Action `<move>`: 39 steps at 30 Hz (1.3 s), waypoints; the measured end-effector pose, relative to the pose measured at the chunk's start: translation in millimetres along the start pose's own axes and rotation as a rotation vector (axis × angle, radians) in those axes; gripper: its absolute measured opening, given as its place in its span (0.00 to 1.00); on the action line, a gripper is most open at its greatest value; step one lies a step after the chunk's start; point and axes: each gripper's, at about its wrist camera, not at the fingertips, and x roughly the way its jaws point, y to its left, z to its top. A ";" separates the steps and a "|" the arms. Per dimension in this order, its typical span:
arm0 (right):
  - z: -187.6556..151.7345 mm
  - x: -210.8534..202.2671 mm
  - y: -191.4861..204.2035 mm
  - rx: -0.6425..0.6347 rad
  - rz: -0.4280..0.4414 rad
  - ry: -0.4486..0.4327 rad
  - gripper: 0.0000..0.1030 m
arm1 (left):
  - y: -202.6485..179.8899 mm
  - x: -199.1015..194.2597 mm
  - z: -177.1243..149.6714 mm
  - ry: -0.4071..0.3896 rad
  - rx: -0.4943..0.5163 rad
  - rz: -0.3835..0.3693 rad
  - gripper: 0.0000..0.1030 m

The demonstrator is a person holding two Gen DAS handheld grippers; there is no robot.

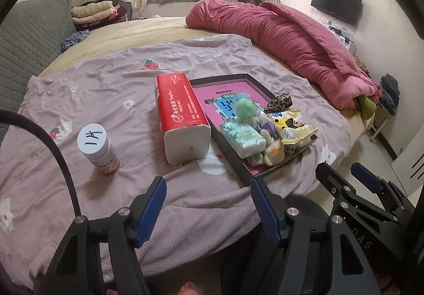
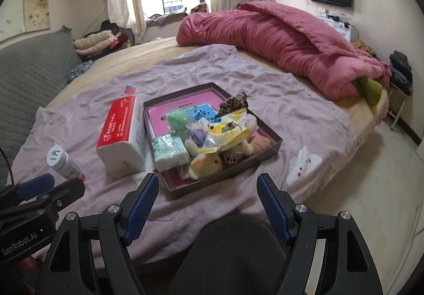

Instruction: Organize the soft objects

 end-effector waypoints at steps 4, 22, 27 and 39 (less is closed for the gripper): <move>-3.2 -2.3 -2.5 0.002 0.005 -0.004 0.75 | -0.8 4.0 -4.0 0.010 -0.001 -0.004 0.64; -12.9 -8.2 1.5 -0.008 0.028 0.007 0.75 | 0.1 14.2 -13.2 0.038 0.004 -0.003 0.64; -14.1 -5.7 -1.5 0.008 0.029 0.018 0.75 | 0.4 14.1 -13.5 0.038 0.001 -0.002 0.64; -15.4 -2.5 -0.8 -0.012 0.033 0.025 0.75 | 1.5 15.5 -15.0 0.043 0.000 0.001 0.64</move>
